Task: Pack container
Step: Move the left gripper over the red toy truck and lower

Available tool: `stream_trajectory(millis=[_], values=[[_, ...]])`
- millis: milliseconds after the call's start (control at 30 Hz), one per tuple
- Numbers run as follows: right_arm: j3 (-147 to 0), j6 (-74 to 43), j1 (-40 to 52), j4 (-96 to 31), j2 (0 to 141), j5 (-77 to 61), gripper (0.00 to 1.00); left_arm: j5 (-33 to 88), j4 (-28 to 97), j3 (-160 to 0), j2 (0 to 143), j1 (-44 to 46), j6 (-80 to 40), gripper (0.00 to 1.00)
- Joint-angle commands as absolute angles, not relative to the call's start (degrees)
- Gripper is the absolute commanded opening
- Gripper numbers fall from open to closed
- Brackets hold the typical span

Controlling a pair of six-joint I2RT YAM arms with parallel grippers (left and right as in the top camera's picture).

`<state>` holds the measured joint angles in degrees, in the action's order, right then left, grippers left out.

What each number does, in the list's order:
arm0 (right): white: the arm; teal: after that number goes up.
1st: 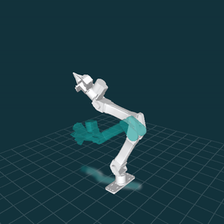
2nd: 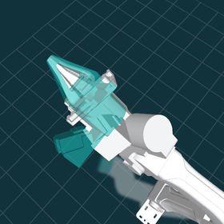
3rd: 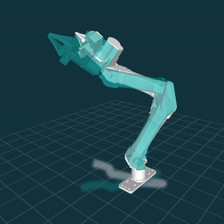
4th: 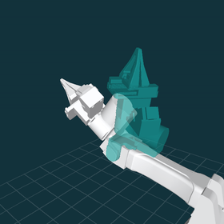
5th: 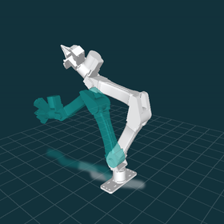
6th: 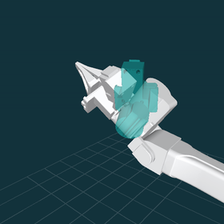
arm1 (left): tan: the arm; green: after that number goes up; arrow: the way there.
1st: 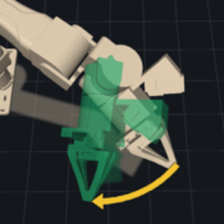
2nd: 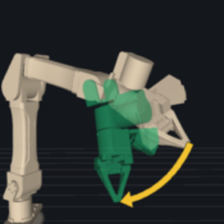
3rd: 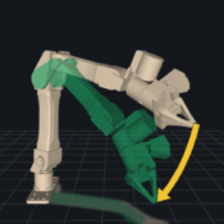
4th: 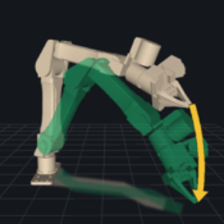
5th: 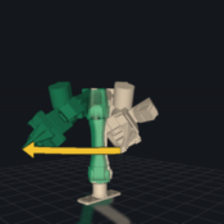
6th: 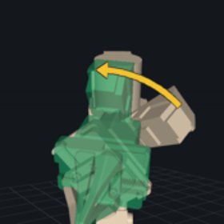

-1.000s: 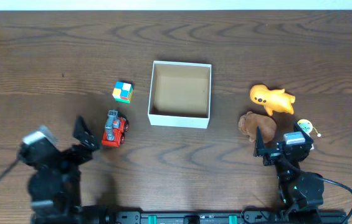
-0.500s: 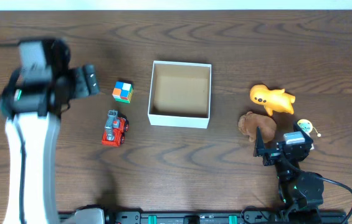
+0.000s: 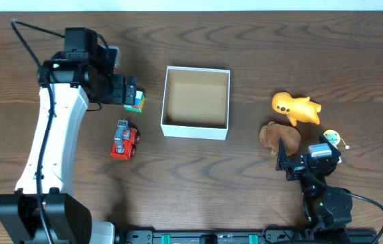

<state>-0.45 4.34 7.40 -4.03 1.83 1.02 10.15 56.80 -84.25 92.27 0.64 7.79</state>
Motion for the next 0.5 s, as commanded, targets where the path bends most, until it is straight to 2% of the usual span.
stream_trajectory(millis=[0, 267, 467], values=[[-0.32, 3.46, 7.14, -4.25, 1.69, 1.06, 0.99, 9.76, 57.80, -83.81, 91.85, 1.45, 8.43, 0.98], [-0.32, 3.46, 7.14, -4.25, 1.69, 1.06, 0.99, 7.88, 57.30, -76.09, 91.83, 1.08, 3.49, 0.98], [-0.32, 3.46, 7.14, -4.25, 1.69, 1.06, 0.99, 7.90, 52.29, -70.94, 91.83, 0.89, 2.22, 0.98]])
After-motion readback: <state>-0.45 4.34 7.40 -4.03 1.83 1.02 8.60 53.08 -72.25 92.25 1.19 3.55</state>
